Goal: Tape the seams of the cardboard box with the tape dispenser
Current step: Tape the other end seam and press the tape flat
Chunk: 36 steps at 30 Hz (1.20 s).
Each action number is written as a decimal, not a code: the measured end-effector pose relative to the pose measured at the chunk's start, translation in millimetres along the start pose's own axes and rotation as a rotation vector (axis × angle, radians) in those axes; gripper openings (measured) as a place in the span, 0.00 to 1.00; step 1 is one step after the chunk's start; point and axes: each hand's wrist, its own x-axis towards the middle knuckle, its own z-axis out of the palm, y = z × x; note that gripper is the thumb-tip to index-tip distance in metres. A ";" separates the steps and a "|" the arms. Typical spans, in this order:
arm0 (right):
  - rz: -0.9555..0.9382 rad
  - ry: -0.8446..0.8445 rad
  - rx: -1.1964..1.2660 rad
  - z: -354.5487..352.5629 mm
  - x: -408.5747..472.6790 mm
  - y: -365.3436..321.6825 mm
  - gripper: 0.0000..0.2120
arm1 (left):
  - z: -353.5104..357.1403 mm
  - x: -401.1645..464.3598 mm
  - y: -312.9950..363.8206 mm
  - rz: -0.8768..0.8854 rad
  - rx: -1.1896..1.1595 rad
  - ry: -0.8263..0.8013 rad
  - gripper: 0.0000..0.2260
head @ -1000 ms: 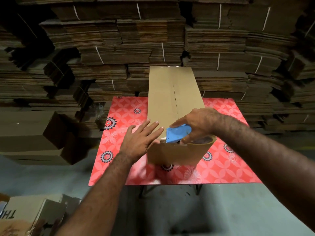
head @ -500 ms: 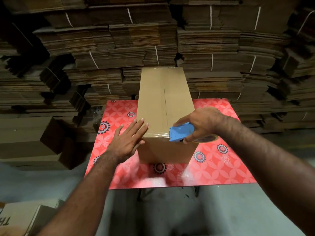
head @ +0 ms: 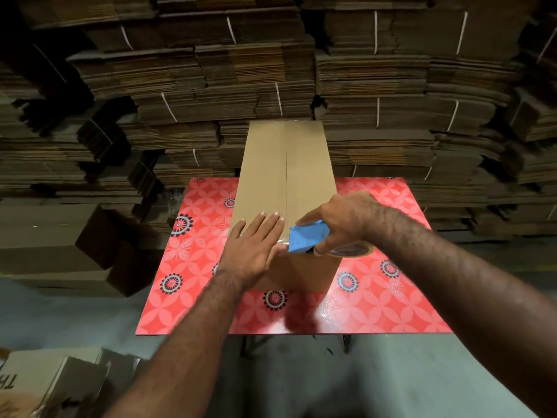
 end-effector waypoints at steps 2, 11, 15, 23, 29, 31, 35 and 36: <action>-0.003 0.011 0.022 3.0 -4.1 9.0 0.34 | 3.0 1.4 -1.2 0.002 0.006 0.008 0.26; 0.054 0.030 -0.030 25.2 -40.4 64.4 0.34 | 1.8 0.4 -2.3 -0.005 0.027 -0.007 0.25; 0.032 0.049 -0.012 27.4 -37.6 56.6 0.35 | 0.6 -4.1 -20.7 0.002 0.049 -0.020 0.25; 0.004 0.101 -0.006 28.3 -24.9 39.1 0.35 | -15.6 -7.5 -36.5 -0.003 -0.088 -0.081 0.31; 0.019 0.082 0.005 28.8 -24.9 40.8 0.35 | -22.6 15.9 18.0 0.064 -0.211 -0.054 0.26; 0.026 0.076 0.003 29.6 -25.6 41.7 0.35 | -17.3 21.2 30.0 0.090 -0.191 -0.075 0.24; 0.019 0.088 0.014 32.2 -28.5 44.5 0.35 | -7.0 20.9 36.2 0.088 -0.085 -0.036 0.24; 0.018 0.094 0.019 33.7 -28.6 45.1 0.35 | -5.0 20.3 36.3 0.080 -0.073 -0.016 0.24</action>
